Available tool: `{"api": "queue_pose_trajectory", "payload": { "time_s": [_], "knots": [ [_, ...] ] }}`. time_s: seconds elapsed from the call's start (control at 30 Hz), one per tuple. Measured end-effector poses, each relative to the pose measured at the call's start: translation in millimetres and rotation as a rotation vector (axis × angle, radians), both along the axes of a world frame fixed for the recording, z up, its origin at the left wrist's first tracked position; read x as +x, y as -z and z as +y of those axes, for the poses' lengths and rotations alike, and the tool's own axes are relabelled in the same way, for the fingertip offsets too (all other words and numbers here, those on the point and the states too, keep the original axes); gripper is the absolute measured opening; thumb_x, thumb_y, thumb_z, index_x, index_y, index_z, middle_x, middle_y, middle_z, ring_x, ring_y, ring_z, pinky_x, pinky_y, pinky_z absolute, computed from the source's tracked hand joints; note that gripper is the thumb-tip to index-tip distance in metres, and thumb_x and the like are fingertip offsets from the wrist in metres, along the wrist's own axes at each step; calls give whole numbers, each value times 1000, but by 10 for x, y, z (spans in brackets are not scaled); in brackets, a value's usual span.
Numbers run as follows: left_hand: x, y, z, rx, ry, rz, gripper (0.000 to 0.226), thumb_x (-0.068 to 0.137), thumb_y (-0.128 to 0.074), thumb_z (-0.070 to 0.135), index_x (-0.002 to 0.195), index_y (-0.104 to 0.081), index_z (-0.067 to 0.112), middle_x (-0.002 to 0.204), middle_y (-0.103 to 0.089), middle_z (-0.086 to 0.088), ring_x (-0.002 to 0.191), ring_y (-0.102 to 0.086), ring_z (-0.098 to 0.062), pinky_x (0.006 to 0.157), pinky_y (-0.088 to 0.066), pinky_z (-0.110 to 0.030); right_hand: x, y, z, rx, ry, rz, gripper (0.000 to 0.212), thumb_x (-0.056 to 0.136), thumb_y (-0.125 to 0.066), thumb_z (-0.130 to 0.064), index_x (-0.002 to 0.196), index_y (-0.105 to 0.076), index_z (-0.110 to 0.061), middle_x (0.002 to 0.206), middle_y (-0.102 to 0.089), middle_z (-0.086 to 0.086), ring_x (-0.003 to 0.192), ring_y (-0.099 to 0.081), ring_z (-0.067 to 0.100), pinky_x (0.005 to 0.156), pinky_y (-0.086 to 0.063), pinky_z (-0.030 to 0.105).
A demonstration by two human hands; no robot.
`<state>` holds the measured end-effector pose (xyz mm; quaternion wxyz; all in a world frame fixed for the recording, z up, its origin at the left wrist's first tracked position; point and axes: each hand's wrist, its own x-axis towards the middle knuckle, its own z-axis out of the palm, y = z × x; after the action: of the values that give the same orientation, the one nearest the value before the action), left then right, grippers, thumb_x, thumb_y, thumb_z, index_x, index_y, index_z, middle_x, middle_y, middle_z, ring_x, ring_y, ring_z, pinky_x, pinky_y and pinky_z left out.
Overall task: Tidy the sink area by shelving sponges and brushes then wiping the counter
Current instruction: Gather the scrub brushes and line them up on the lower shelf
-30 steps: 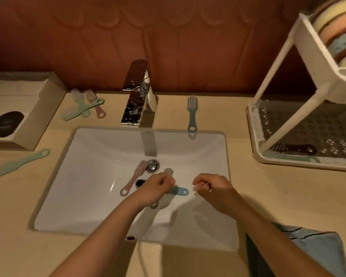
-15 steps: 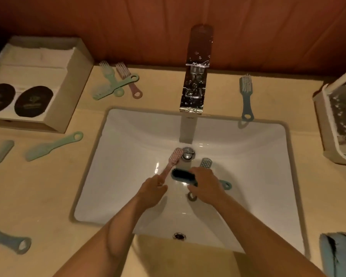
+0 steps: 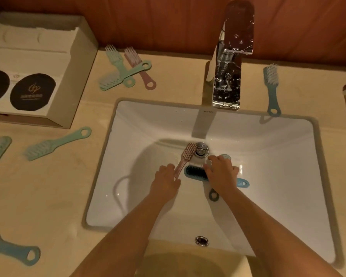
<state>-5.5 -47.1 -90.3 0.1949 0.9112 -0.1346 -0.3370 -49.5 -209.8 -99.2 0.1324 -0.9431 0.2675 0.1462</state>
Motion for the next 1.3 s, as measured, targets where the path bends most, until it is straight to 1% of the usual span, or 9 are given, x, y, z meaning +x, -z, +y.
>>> {"api": "queue_pose_trajectory", "payload": {
  "time_s": [0.2, 0.4, 0.67, 0.73, 0.87, 0.97, 1.1, 1.23, 1.3],
  "knots": [
    [102, 64, -94, 139, 80, -157, 27, 91, -49, 21, 115, -46, 9, 115, -48, -9, 105, -48, -25, 81, -44, -35, 52, 9, -158, 143, 255, -164, 34, 88, -53, -15, 121, -51, -10, 124, -45, 15, 111, -43, 32, 87, -46, 44],
    [83, 143, -164, 370, 227, -302, 41, 91, -52, 39, 120, -42, 11, 116, -51, -5, 107, -51, -21, 88, -41, -33, -2, 41, -302, 220, 380, -9, 54, 82, -64, -17, 128, -36, -10, 122, -40, 19, 108, -47, 36, 84, -46, 43],
    [81, 30, -93, 444, 250, -239, 28, 93, -50, 34, 113, -51, 14, 109, -61, -4, 102, -58, -21, 81, -40, -30, -5, 132, -259, 278, 369, -2, 45, 84, -59, -9, 124, -40, -4, 115, -48, 24, 101, -54, 38, 75, -47, 38],
    [97, -37, -26, 408, 179, -185, 22, 93, -49, 28, 107, -56, 12, 103, -64, -4, 96, -62, -23, 73, -39, -29, -16, 135, -266, 318, 410, -27, 43, 85, -60, -13, 123, -43, -3, 115, -51, 23, 100, -55, 37, 73, -47, 37],
    [129, -168, 83, 240, -33, 37, 10, 83, -58, 22, 83, -60, 12, 88, -66, -4, 85, -63, -25, 74, -48, -30, -43, 87, -303, 426, 508, -134, 39, 82, -64, -13, 117, -51, -2, 117, -53, 21, 100, -57, 33, 70, -46, 32],
    [163, -229, 141, 13, -205, 249, 21, 82, -65, 20, 63, -56, 16, 71, -63, 0, 75, -60, -18, 66, -46, -25, -87, -10, -329, 456, 539, -280, 40, 81, -66, -12, 116, -49, -1, 116, -52, 20, 100, -55, 30, 71, -42, 29],
    [94, -405, 178, -222, -418, 442, 19, 84, -67, 22, 70, -56, 14, 75, -65, -3, 66, -57, -11, 53, -40, -18, -153, -219, -307, 505, 566, -463, 34, 85, -63, -14, 113, -45, -7, 109, -54, 12, 91, -51, 21, 75, -47, 31],
    [-13, -591, 185, -412, -551, 602, 7, 88, -62, 20, 86, -59, 14, 80, -64, -3, 72, -58, -12, 63, -46, -21, -213, -433, -263, 539, 584, -616, 36, 87, -62, -12, 116, -42, -6, 101, -54, 8, 78, -52, 16, 54, -41, 4],
    [-69, -682, 190, -523, -608, 694, 10, 90, -59, 17, 99, -61, 14, 75, -60, -1, 68, -55, -11, 66, -47, -23, -268, -541, -236, 536, 569, -687, 37, 87, -63, -14, 117, -44, -10, 102, -55, 6, 84, -52, 17, 57, -38, -1]
  ]
}}
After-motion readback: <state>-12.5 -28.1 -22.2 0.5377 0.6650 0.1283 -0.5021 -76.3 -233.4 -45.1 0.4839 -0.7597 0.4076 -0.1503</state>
